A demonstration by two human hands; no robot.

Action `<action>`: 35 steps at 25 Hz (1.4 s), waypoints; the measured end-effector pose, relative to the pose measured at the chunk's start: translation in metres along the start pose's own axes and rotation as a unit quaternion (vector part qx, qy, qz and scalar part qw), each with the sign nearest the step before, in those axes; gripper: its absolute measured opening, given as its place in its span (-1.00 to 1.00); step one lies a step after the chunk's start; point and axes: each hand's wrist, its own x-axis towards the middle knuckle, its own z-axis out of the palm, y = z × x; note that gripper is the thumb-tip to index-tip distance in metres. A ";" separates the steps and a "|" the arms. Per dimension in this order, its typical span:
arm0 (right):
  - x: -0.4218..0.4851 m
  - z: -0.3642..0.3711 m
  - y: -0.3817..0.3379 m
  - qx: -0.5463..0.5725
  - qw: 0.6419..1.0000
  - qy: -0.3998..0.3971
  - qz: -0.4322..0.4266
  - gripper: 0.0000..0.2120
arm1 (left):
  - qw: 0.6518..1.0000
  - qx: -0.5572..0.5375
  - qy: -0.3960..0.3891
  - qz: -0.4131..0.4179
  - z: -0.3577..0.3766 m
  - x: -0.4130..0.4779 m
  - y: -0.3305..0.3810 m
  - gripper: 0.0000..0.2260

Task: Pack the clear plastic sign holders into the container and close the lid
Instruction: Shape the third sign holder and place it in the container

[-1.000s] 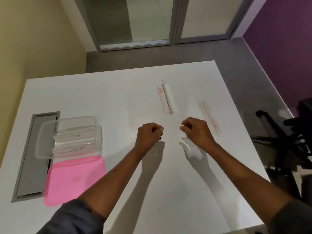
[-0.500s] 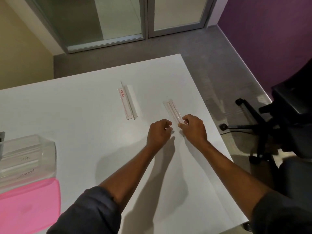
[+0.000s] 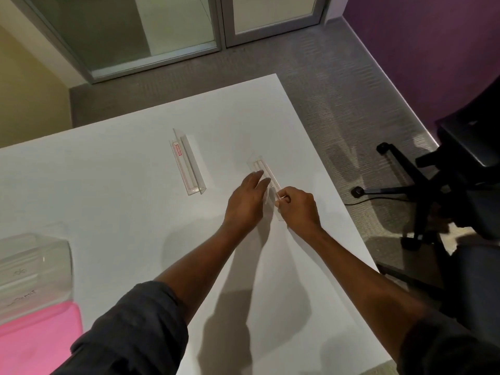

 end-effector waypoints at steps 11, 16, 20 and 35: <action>0.018 -0.030 0.013 0.043 0.998 -0.026 0.033 -0.85 | 0.990 0.093 -0.037 0.096 0.000 0.020 -0.014 -0.30; 0.038 -0.039 0.023 0.086 0.995 -0.022 0.050 -0.82 | 0.982 0.132 -0.046 0.126 -0.006 0.046 -0.019 -0.29; 0.056 -0.041 0.029 0.136 0.988 -0.019 0.076 -0.80 | 0.977 0.156 -0.065 0.133 -0.009 0.064 -0.023 -0.25; 0.062 -0.048 0.044 -0.035 0.994 -0.089 -0.045 -0.43 | 0.969 0.192 -0.085 0.131 -0.010 0.088 -0.017 -0.40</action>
